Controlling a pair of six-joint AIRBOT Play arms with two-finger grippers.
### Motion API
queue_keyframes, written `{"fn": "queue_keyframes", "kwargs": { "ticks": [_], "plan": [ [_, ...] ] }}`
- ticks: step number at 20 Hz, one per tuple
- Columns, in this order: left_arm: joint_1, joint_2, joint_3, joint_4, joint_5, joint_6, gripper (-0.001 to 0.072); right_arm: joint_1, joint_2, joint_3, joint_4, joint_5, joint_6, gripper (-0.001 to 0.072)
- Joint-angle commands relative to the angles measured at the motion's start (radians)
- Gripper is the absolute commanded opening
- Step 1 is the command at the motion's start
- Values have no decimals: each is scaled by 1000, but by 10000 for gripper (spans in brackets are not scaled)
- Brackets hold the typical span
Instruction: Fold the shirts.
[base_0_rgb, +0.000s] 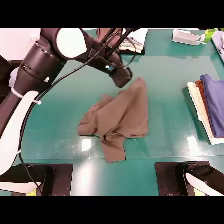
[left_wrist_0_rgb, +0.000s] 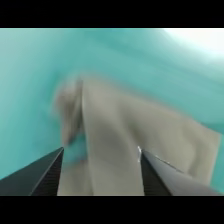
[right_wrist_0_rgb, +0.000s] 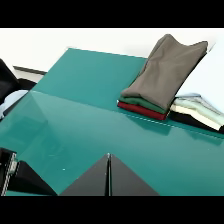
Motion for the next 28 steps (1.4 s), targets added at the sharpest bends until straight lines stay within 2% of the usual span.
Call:
{"fn": "queue_keyframes", "kwargs": {
  "ticks": [1, 3, 6, 8, 12, 15, 23, 24, 25, 26, 28],
  "plan": [
    [136, -15, -19, 58, -217, -160, 550, 0, 0, 1, -18, 3, 8, 19],
    [254, 16, -114, 57, -252, -227, 551, 0, 0, 1, -18, 8, 8, 20],
    [346, 58, -346, 56, -212, -251, 552, 0, 0, 1, -18, 10, 8, 20],
    [349, 60, -507, 55, -133, -257, 552, 0, 0, 1, -18, 10, 8, 20],
    [339, 59, -762, -2, 132, -320, 553, 0, 0, -6, -18, 22, 8, 19],
    [339, 58, -837, -77, 220, -320, 552, 0, 0, -45, -16, 26, 10, 20],
    [268, 32, -864, -68, 272, -322, 542, 0, 0, -157, -17, 10, 59, 20],
    [268, 32, -863, -60, 272, -328, 352, 0, 0, -157, -17, 10, 59, 20],
    [268, 33, -855, -39, 269, -327, 91, 0, 0, -157, -18, 8, 59, 19],
    [269, 33, -834, -13, 264, -328, 24, 0, 0, -157, -22, 10, 59, 20],
    [269, 48, -773, 72, 241, -329, 26, 0, -1, -157, -74, 42, 60, 19]
  ]
}}
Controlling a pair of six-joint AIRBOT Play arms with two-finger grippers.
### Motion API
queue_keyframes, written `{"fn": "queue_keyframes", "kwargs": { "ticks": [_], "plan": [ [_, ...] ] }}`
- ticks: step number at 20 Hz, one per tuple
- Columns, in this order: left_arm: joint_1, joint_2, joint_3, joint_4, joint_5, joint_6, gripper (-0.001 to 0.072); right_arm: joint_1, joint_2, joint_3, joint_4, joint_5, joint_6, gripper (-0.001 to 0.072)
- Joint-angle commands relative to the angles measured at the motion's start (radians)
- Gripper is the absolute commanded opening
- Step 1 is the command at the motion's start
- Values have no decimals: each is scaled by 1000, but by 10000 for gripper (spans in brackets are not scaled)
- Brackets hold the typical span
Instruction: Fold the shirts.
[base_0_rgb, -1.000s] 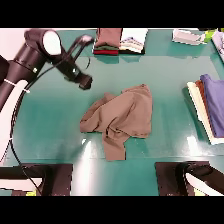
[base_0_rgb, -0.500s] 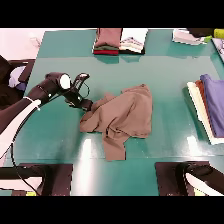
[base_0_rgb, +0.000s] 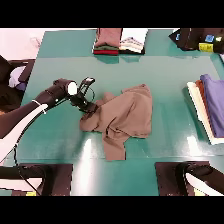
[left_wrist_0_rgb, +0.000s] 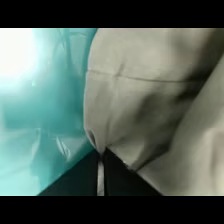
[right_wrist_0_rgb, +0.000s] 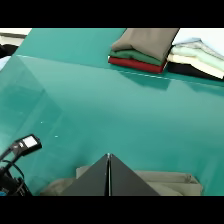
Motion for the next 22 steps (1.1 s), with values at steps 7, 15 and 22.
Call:
{"fn": "queue_keyframes", "kwargs": {
  "ticks": [7, 15, 22],
  "plan": [
    [47, 74, 237, 237, -53, -4, 26, -148, -209, -5, -126, 343, 21, 22],
    [58, 74, 238, 229, -99, -3, 26, -141, -636, -5, -4, 217, 54, 540],
    [58, 74, 238, 180, -68, -11, 26, -49, -797, 6, -14, 61, 74, 446]
  ]
}}
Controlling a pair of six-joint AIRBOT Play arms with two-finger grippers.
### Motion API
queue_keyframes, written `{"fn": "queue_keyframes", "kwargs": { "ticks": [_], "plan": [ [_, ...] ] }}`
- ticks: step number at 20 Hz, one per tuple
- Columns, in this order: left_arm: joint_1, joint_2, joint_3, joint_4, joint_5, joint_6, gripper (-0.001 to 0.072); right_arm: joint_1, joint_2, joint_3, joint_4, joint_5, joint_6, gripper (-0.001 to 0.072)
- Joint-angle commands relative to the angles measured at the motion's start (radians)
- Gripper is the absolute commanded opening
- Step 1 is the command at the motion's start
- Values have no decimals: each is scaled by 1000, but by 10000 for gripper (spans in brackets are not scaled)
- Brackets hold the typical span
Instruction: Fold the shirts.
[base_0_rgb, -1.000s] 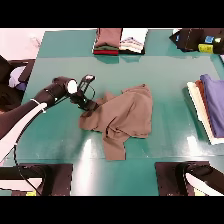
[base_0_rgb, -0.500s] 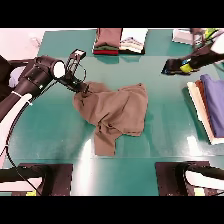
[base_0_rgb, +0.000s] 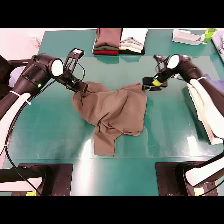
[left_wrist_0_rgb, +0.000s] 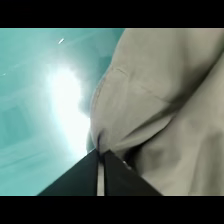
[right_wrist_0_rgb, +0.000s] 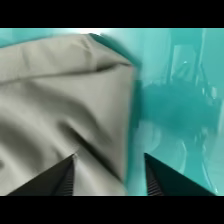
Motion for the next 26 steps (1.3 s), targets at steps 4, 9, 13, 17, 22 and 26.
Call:
{"fn": "queue_keyframes", "kwargs": {
  "ticks": [4, 9, 13, 17, 22, 26],
  "plan": [
    [1, 1, 1, -24, 2, -2, 26, 34, -119, 68, -14, -14, 6, 167],
    [1, 70, 37, 68, -3, -29, 26, 23, 53, 68, -105, -63, -21, 19],
    [1, 267, 209, 182, -5, -27, 26, -22, 343, 156, -124, -24, -64, 19],
    [1, 492, 360, 183, 17, -29, 25, -37, 573, 319, -124, 45, -64, 19],
    [1, 637, 436, 181, 23, -30, 25, -37, 736, 438, -134, 114, -64, 18],
    [1, 636, 487, 161, 58, -27, 25, -37, 805, 444, -133, 114, -61, 17]
  ]
}}
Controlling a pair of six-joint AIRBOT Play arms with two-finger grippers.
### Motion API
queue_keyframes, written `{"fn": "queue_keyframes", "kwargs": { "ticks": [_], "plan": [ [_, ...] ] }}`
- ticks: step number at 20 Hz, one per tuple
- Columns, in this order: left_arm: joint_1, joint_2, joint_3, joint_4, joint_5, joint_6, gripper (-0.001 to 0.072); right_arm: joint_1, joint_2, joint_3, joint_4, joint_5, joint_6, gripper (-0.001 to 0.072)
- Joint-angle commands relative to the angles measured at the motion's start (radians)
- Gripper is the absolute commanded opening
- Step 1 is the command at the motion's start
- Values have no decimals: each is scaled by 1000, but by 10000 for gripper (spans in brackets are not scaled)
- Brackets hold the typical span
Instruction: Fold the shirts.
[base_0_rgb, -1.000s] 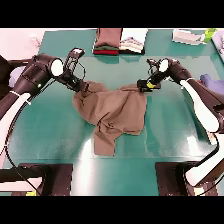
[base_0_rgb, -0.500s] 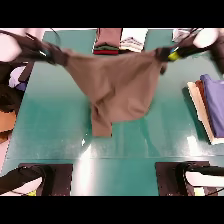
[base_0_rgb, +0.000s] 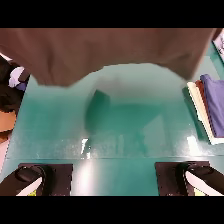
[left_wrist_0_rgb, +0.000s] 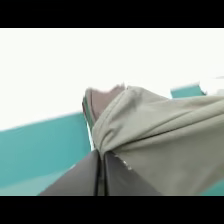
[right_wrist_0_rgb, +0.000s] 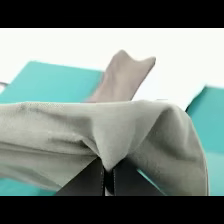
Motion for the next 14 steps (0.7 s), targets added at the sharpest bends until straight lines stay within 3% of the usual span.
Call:
{"fn": "queue_keyframes", "kwargs": {
  "ticks": [1, 4, 9, 14],
  "plan": [
    [1, 13, 33, 3, 39, 3, 25, -1, 57, 19, -23, 13, 3, 17],
    [1, -42, 31, 9, -8, 36, 25, -1, 19, 19, -19, 46, 31, 17],
    [1, -331, -61, 36, -190, 92, 25, -1, -195, -32, -19, 179, 71, 18],
    [46, -700, -185, 34, -49, 79, 26, -1, -421, -357, -12, 112, 71, 18]
  ]
}}
